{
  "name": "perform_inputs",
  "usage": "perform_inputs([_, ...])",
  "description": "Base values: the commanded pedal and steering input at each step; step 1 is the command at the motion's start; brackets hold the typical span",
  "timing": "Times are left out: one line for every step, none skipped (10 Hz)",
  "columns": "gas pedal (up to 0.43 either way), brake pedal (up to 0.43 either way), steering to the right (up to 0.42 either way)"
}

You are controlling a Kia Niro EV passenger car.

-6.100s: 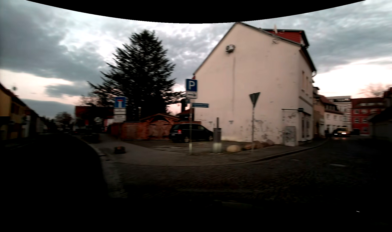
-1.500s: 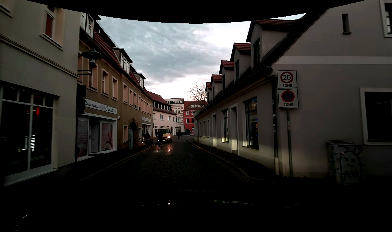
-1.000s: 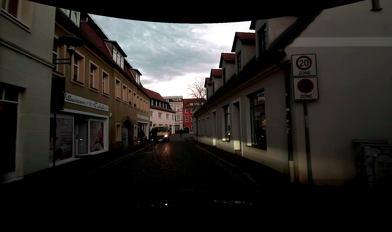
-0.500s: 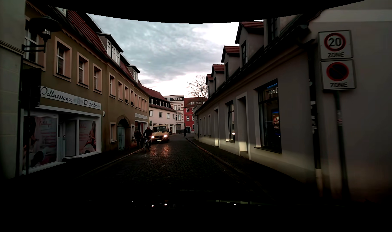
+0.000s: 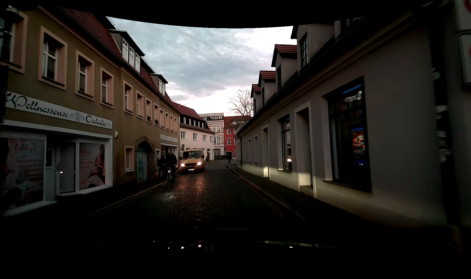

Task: Follow the waypoints while adhering to traffic rules and regulations

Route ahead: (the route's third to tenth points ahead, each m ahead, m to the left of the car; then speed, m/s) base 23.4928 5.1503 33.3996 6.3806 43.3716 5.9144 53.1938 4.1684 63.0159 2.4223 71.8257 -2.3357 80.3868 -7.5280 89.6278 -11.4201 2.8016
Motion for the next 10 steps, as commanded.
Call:
perform_inputs([0.079, 0.0, -0.076])
perform_inputs([0.079, 0.0, -0.078])
perform_inputs([0.079, 0.0, -0.08])
perform_inputs([0.079, 0.0, -0.081])
perform_inputs([0.079, 0.0, -0.082])
perform_inputs([0.079, 0.0, -0.082])
perform_inputs([0.079, 0.0, -0.081])
perform_inputs([0.079, 0.0, -0.078])
perform_inputs([0.079, 0.0, -0.072])
perform_inputs([0.079, 0.0, -0.062])
